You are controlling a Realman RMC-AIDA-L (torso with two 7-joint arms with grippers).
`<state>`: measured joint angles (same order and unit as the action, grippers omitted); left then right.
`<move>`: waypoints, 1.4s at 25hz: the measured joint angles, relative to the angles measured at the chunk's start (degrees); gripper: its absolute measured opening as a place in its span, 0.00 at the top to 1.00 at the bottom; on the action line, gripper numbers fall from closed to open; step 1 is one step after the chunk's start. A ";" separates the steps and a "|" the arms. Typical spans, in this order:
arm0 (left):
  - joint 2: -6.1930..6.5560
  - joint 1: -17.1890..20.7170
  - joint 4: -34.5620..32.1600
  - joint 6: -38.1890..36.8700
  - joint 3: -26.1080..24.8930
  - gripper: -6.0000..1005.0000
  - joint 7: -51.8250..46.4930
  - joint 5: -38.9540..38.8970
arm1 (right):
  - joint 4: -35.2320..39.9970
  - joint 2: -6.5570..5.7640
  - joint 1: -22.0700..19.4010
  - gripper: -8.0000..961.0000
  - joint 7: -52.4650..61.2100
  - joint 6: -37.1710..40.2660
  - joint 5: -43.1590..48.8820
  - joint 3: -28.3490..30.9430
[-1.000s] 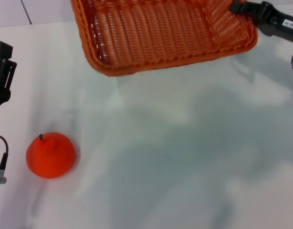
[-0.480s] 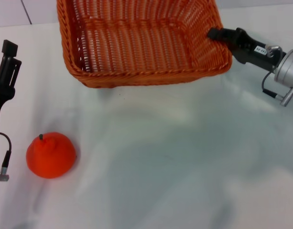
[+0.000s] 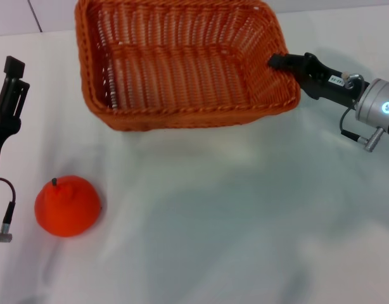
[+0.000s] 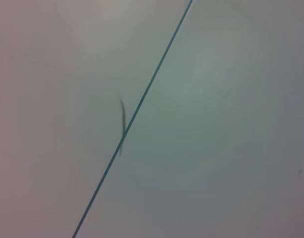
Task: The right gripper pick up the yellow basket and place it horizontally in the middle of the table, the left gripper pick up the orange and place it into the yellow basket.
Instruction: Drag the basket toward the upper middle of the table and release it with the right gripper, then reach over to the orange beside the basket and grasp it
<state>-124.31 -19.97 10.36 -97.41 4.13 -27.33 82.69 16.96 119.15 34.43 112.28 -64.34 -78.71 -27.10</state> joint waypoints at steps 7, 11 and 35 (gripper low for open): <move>-0.06 0.04 0.00 0.38 0.01 0.15 0.00 0.00 | -0.05 -0.14 0.27 0.78 1.41 -0.14 -0.01 -1.63; -0.05 0.29 0.00 0.39 0.01 0.15 0.00 0.04 | -0.08 -0.16 0.11 0.64 1.72 -0.03 -0.28 -1.54; 0.29 10.53 -17.44 -1.28 13.89 0.16 -7.63 5.75 | 5.59 -2.61 -6.71 0.49 0.60 -2.21 -0.67 12.05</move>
<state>-124.01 -9.44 -7.08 -98.69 18.01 -34.96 88.45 22.56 116.54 27.72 112.87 -66.55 -79.38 -15.06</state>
